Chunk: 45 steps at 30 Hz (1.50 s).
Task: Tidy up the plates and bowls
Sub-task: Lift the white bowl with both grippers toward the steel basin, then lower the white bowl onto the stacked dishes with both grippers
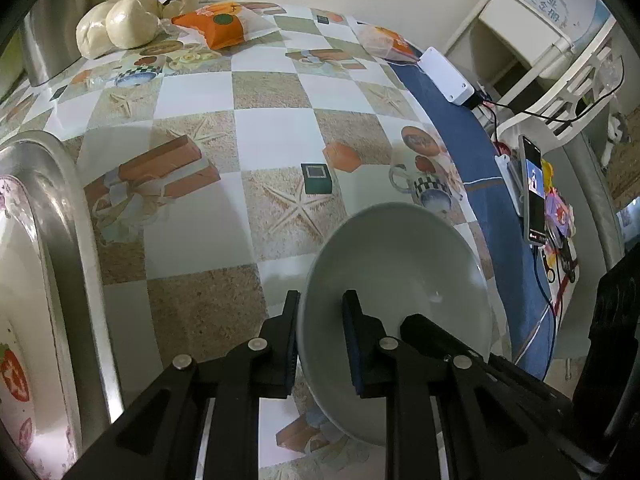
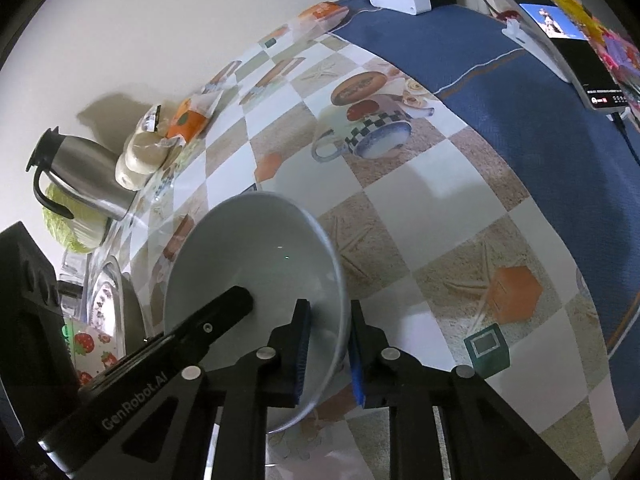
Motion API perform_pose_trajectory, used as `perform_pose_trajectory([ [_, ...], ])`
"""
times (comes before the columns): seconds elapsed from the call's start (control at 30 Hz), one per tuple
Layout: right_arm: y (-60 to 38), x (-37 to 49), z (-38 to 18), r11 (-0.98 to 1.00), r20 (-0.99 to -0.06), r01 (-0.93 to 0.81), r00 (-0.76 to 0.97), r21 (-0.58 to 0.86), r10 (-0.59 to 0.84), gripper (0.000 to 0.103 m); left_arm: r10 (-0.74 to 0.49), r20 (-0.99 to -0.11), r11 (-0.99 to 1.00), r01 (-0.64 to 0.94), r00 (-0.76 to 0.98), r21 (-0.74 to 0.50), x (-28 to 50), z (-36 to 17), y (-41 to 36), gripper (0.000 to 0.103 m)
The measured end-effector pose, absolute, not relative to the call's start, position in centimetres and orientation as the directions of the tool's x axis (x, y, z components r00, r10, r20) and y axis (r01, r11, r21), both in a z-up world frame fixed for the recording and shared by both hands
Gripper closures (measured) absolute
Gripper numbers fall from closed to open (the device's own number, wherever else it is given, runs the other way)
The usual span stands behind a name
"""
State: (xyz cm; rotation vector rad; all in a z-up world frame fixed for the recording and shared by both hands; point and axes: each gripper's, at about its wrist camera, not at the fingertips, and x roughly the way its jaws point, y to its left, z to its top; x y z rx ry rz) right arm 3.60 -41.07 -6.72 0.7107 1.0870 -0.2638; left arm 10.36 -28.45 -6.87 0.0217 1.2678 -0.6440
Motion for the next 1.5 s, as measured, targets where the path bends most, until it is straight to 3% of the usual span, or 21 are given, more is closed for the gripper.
perform_pose_trajectory([
  [0.4, -40.6, 3.5, -2.3, 0.771, -0.838, 0.483, 0.534, 0.414, 0.116, 0.083, -0.49, -0.846, 0.809, 0.472, 0.209, -0.352, 10.2, -1.6, -26.9, 0.082],
  [0.77, -35.4, 4.8, 3.2, 0.805, -0.804, 0.403, 0.577, 0.435, 0.145, 0.082, -0.494, -0.801, 0.841, 0.422, 0.339, -0.34, 10.5, 4.1, -20.7, 0.082],
  [1.5, -22.5, 8.1, 7.4, 0.862, -0.758, 0.209, 0.598, 0.462, 0.261, 0.081, -0.453, -0.757, 0.891, 0.221, 0.47, -0.396, 11.5, 7.0, -6.4, 0.081],
])
